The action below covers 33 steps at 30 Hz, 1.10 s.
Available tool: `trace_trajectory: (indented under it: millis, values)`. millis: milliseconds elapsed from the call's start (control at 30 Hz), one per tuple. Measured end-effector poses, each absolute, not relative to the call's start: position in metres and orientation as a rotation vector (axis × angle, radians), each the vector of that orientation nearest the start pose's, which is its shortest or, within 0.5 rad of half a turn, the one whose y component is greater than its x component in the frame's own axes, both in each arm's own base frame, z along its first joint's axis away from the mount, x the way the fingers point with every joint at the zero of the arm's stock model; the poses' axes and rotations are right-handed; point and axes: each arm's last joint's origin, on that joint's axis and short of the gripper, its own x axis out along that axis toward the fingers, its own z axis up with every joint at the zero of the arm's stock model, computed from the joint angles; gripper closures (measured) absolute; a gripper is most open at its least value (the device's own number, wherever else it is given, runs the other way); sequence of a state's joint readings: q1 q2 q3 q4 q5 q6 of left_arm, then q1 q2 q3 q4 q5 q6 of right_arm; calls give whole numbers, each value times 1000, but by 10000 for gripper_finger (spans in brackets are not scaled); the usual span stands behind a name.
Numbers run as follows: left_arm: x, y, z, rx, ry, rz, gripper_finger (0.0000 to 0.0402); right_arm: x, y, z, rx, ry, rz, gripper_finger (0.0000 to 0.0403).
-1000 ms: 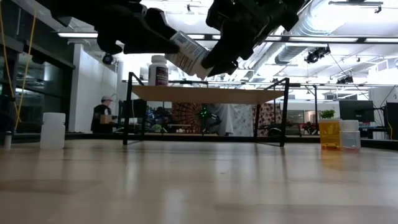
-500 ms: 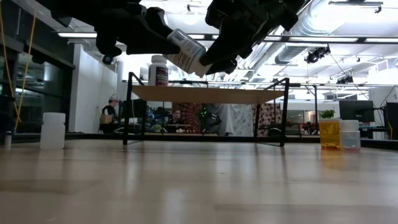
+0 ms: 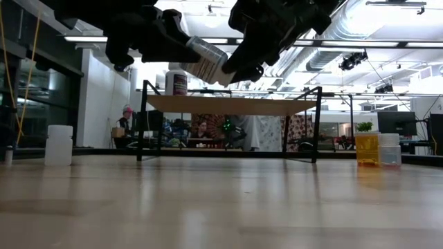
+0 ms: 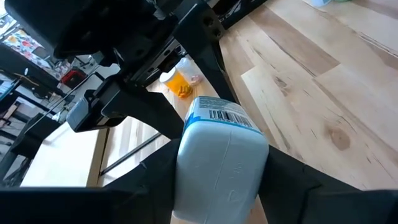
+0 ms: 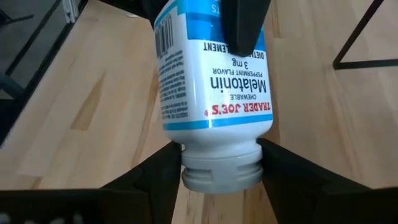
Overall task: Pick and place medicine bottles onto shelf by color
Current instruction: Put the top white blue pill bottle on the shelf
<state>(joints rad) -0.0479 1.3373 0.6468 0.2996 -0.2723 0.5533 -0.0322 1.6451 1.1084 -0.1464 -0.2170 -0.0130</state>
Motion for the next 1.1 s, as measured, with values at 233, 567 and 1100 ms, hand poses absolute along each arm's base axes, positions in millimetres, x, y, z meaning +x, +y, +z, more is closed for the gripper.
trace_trajectory:
  millis: [233,567,1100]
  values:
    - [274,-5,213,607,452,123,233,355,-6,232,48,675,177,200]
    - [274,-1,217,578,618,221,234,348,-11,227,-22,779,-1,72]
    - [228,-3,281,249,388,198,234,343,4,260,-238,605,98,27]
